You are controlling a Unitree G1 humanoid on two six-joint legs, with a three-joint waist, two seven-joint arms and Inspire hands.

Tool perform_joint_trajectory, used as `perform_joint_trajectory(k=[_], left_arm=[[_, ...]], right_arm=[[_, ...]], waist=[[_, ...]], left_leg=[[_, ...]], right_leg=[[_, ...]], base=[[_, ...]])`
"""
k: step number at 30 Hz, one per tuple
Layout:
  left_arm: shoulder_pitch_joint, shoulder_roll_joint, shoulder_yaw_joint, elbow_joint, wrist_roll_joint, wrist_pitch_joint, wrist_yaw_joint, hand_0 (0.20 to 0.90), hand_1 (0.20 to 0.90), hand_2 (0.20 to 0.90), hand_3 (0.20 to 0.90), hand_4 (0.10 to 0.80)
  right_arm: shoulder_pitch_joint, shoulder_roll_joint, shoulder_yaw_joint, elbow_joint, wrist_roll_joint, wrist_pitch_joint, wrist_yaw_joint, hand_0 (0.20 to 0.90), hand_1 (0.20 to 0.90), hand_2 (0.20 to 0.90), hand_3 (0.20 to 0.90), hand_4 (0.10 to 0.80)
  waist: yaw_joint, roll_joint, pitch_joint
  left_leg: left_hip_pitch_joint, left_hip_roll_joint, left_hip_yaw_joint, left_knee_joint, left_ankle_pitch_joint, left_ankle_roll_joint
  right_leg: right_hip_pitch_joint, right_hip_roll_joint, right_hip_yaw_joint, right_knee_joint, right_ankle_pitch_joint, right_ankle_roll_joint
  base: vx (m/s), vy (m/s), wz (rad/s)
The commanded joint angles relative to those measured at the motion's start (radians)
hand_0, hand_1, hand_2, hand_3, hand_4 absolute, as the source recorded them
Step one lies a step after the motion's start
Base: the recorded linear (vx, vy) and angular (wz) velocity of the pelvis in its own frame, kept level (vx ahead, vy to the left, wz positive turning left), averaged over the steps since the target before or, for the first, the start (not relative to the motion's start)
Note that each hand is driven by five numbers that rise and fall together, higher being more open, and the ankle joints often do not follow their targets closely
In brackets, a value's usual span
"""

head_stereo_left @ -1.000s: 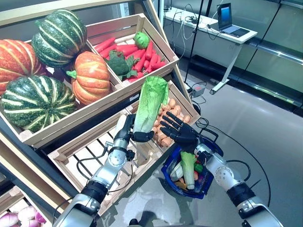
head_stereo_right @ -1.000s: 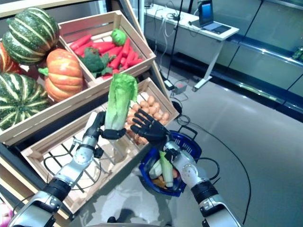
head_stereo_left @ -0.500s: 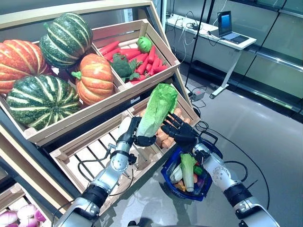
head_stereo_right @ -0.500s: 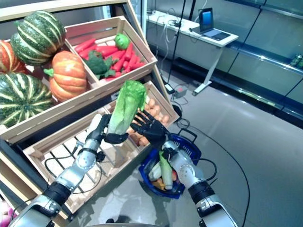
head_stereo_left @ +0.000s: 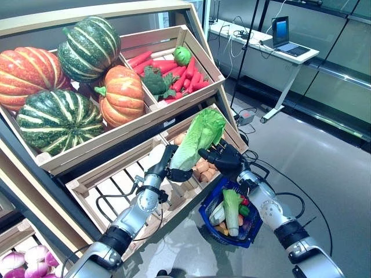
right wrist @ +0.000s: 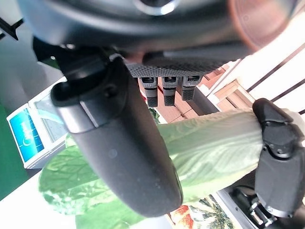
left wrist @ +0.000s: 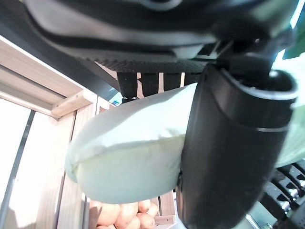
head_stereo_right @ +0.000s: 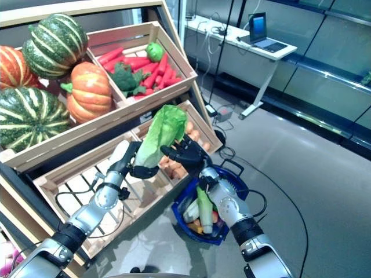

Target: Put vegetables into the basket

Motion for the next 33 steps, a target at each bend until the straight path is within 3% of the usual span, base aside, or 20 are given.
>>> perform_joint_trajectory(k=[1,18,22,24,33], left_arm=[[-0.098,0.024,-0.068,-0.052,0.077,-0.152,0.037,0.3,0.3,0.3,0.3,0.4],[-0.118,0.008,-0.181,-0.073,0.141,-0.219,0.009,0.3,0.3,0.3,0.3,0.4],[-0.106,-0.017,-0.213,-0.066,0.013,-0.25,-0.11,0.3,0.3,0.3,0.3,0.4],[-0.092,-0.042,-0.225,-0.063,-0.123,-0.246,-0.238,0.3,0.3,0.3,0.3,0.4],[-0.082,-0.07,-0.297,-0.058,-0.225,-0.167,-0.507,0.3,0.3,0.3,0.3,0.4]], right_arm=[[-0.17,0.0,-0.054,-0.074,0.033,-0.124,0.024,0.9,0.9,0.9,0.9,0.8],[-0.22,0.06,-0.046,-0.041,0.238,-0.104,0.099,0.9,0.9,0.9,0.9,0.8],[-0.217,0.09,-0.052,-0.063,0.334,-0.083,0.174,0.9,0.9,0.9,0.9,0.8],[-0.214,0.11,-0.054,-0.067,0.348,-0.07,0.215,0.9,0.9,0.9,0.9,0.8],[-0.231,0.117,-0.046,-0.074,0.326,-0.061,0.284,0.9,0.9,0.9,0.9,0.8]], waist=[[0.018,0.024,-0.075],[0.02,0.022,-0.079],[0.019,0.023,-0.079],[0.02,0.024,-0.079],[0.011,0.025,-0.083]], left_leg=[[-0.004,-0.023,-0.038,0.001,-0.089,0.012],[-0.005,-0.016,-0.042,0.001,-0.09,0.008],[-0.005,-0.016,-0.044,0.001,-0.092,0.008],[-0.006,-0.015,-0.043,0.001,-0.093,0.008],[-0.006,-0.014,-0.039,0.001,-0.094,0.012]], right_leg=[[-0.031,-0.029,0.029,0.011,0.027,-0.012],[-0.03,-0.03,0.032,0.011,0.024,-0.012],[-0.03,-0.03,0.034,0.01,0.021,-0.011],[-0.03,-0.031,0.035,0.01,0.021,-0.01],[-0.034,-0.031,0.04,0.009,0.021,-0.006]], base=[[0.0,0.0,0.0],[0.0,0.0,0.0],[0.0,0.0,0.0],[0.0,0.0,0.0],[0.0,0.0,0.0]])
